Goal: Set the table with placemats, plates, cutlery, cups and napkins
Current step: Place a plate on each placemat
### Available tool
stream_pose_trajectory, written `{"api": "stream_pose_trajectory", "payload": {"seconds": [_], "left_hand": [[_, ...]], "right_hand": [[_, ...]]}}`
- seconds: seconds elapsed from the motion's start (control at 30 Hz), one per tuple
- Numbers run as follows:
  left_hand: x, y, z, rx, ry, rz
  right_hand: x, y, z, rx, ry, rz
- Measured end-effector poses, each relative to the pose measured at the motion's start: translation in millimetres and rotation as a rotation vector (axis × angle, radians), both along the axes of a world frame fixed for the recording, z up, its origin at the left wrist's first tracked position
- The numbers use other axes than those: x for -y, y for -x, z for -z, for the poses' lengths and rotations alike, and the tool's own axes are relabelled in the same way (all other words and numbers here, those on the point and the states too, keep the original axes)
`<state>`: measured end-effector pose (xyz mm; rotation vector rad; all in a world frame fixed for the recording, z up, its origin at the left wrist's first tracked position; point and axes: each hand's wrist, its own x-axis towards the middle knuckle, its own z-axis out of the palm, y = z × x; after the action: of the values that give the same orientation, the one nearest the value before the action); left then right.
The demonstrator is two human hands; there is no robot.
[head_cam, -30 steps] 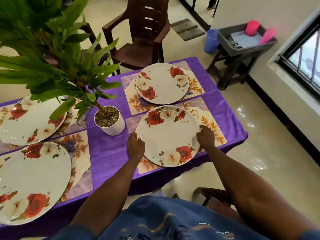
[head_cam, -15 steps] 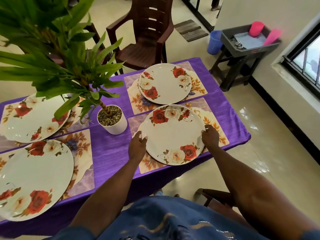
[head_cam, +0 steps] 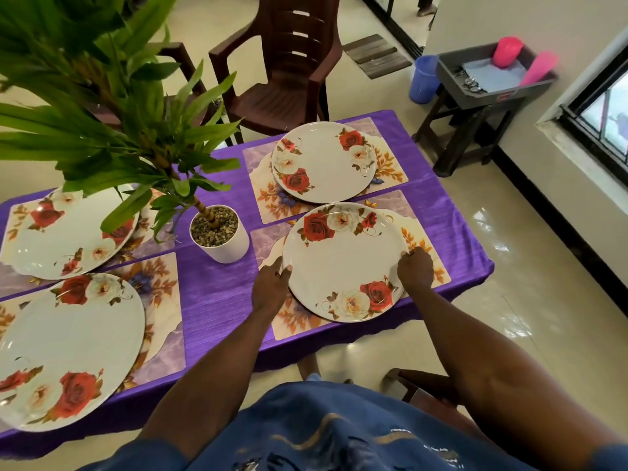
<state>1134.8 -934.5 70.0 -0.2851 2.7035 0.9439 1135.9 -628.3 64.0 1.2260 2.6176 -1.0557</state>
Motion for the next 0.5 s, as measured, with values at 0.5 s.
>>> {"api": "stream_pose_trajectory", "payload": {"seconds": [0.5], "left_hand": [[-2.2,1.2,5.6,0.035,0.048,-0.008]], "right_hand": [[-6.4,-0.2,-7.2,0.050,0.088,-0.033]]}}
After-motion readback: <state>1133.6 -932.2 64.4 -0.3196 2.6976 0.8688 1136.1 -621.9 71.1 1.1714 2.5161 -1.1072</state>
